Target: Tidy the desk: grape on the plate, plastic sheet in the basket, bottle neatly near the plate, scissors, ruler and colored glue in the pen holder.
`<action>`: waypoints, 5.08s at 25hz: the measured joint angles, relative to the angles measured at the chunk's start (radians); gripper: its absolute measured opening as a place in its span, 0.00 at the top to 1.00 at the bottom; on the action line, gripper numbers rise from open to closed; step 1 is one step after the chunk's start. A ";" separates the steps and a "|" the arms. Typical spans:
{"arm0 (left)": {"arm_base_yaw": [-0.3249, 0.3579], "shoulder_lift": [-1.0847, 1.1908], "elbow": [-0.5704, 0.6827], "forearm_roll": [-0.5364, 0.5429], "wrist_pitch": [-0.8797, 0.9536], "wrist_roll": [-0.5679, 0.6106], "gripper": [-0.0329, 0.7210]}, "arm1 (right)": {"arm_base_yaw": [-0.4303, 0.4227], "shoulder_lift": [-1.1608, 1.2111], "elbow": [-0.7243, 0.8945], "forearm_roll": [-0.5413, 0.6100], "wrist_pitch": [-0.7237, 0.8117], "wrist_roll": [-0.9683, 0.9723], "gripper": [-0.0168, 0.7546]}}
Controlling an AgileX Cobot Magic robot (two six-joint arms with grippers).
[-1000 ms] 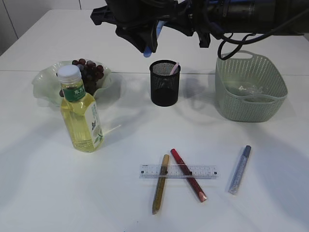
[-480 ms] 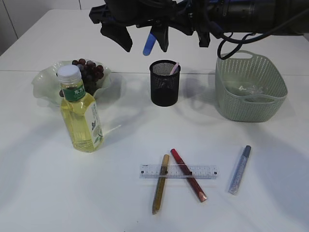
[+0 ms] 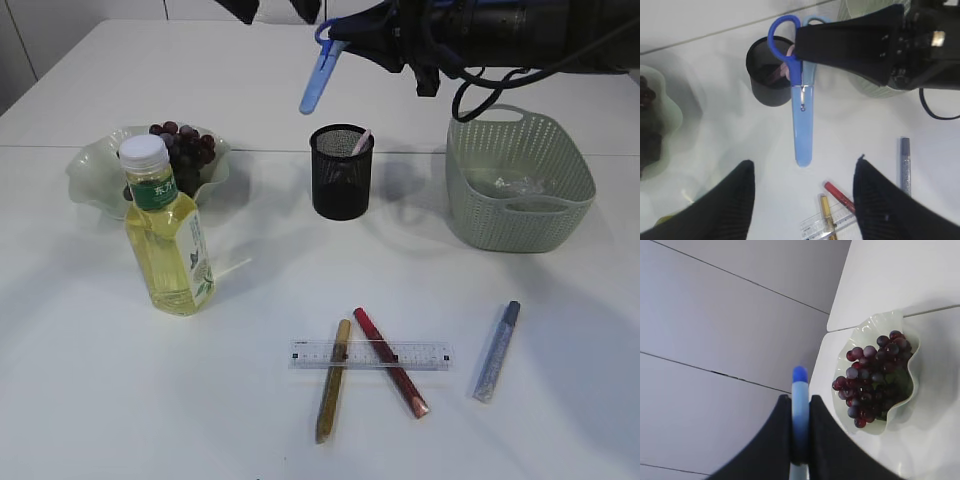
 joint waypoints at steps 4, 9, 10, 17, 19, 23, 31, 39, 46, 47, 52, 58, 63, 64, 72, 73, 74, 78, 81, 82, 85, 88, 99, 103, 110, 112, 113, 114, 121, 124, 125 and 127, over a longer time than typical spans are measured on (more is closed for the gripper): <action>0.019 -0.052 0.000 0.000 0.002 0.017 0.37 | 0.000 0.000 0.000 0.002 -0.026 -0.027 0.91; 0.084 -0.130 0.054 0.020 0.003 0.026 0.38 | 0.000 0.001 0.000 0.006 -0.093 -0.085 0.91; 0.102 -0.149 0.086 0.022 0.003 0.026 0.38 | 0.000 0.001 0.000 0.009 -0.111 -0.105 0.91; 0.227 -0.300 0.325 0.097 0.003 0.028 0.38 | 0.000 0.002 0.000 0.016 -0.229 -0.317 0.91; 0.257 -0.341 0.374 0.110 0.003 0.028 0.40 | 0.000 0.004 0.000 0.027 -0.258 -0.387 0.91; 0.272 -0.410 0.465 0.142 0.003 0.028 0.45 | 0.000 0.031 -0.019 0.064 -0.268 -0.525 0.91; 0.273 -0.486 0.664 0.190 0.003 0.028 0.47 | 0.000 0.118 -0.112 0.074 -0.272 -0.739 0.91; 0.273 -0.501 0.831 0.214 -0.025 0.028 0.49 | 0.000 0.190 -0.160 0.078 -0.263 -0.800 0.91; 0.273 -0.503 0.849 0.249 -0.051 0.030 0.49 | 0.000 0.226 -0.203 0.078 -0.226 -0.806 0.91; 0.273 -0.503 0.849 0.252 -0.056 0.030 0.49 | 0.003 0.231 -0.210 0.078 -0.219 -0.806 0.91; 0.273 -0.506 0.849 0.261 -0.067 0.030 0.49 | 0.029 0.246 -0.235 0.078 -0.215 -0.816 0.91; 0.273 -0.506 0.849 0.262 -0.067 0.030 0.49 | 0.061 0.266 -0.236 0.078 -0.248 -0.868 0.90; 0.273 -0.506 0.849 0.263 -0.065 0.030 0.50 | 0.061 0.268 -0.236 0.078 -0.262 -0.910 0.89; 0.273 -0.506 0.849 0.263 -0.065 0.030 0.50 | 0.061 0.268 -0.236 0.078 -0.265 -0.912 0.88; 0.273 -0.506 0.849 0.263 -0.038 0.030 0.50 | 0.061 0.268 -0.236 0.078 -0.269 -0.920 0.59; 0.273 -0.506 0.849 0.263 -0.038 0.030 0.50 | 0.061 0.268 -0.236 0.078 -0.271 -0.915 0.55; 0.273 -0.506 0.849 0.263 -0.037 0.030 0.50 | 0.061 0.268 -0.236 0.078 -0.271 -0.900 0.52; 0.273 -0.506 0.849 0.263 -0.035 0.030 0.51 | 0.061 0.268 -0.236 0.047 -0.272 -0.764 0.49; 0.273 -0.506 0.849 0.263 -0.035 0.030 0.52 | 0.060 0.249 -0.236 -0.120 -0.272 -0.584 0.49; 0.273 -0.506 0.849 0.263 -0.035 0.030 0.52 | 0.060 0.241 -0.236 -0.207 -0.272 -0.509 0.48; 0.273 -0.506 0.849 0.263 -0.030 0.030 0.53 | 0.060 0.197 -0.236 -0.480 -0.242 -0.198 0.48; 0.273 -0.506 0.849 0.263 -0.023 0.030 0.54 | 0.060 0.139 -0.236 -0.739 -0.141 0.074 0.48; 0.275 -0.508 0.851 0.216 -0.028 0.050 0.55 | 0.162 -0.051 -0.236 -1.324 0.192 0.595 0.48; 0.275 -0.510 0.904 0.200 -0.062 0.078 0.55 | 0.226 -0.090 -0.236 -1.442 0.289 0.672 0.48; 0.275 -0.510 1.110 0.156 -0.175 0.083 0.55 | 0.286 -0.131 -0.236 -1.486 0.374 0.692 0.48; 0.275 -0.521 1.158 0.121 -0.231 0.083 0.55 | 0.294 -0.138 -0.220 -1.496 0.375 0.692 0.48; 0.275 -0.531 1.182 0.112 -0.254 0.083 0.55 | 0.298 -0.143 -0.205 -1.506 0.375 0.695 0.48; 0.277 -0.538 1.203 0.103 -0.277 0.083 0.55 | 0.303 -0.150 -0.186 -1.514 0.375 0.695 0.48; 0.412 -0.584 1.290 0.017 -0.364 0.083 0.55 | 0.387 -0.173 -0.050 -1.580 0.377 0.671 0.48; 0.480 -0.589 1.290 -0.014 -0.381 0.083 0.55 | 0.444 -0.173 -0.036 -1.610 0.370 0.594 0.48; 0.493 -0.589 1.290 -0.029 -0.388 0.083 0.55 | 0.457 -0.173 -0.034 -1.609 0.360 0.551 0.48; 0.504 -0.589 1.290 -0.054 -0.404 0.083 0.55 | 0.480 -0.171 -0.034 -1.609 0.343 0.448 0.48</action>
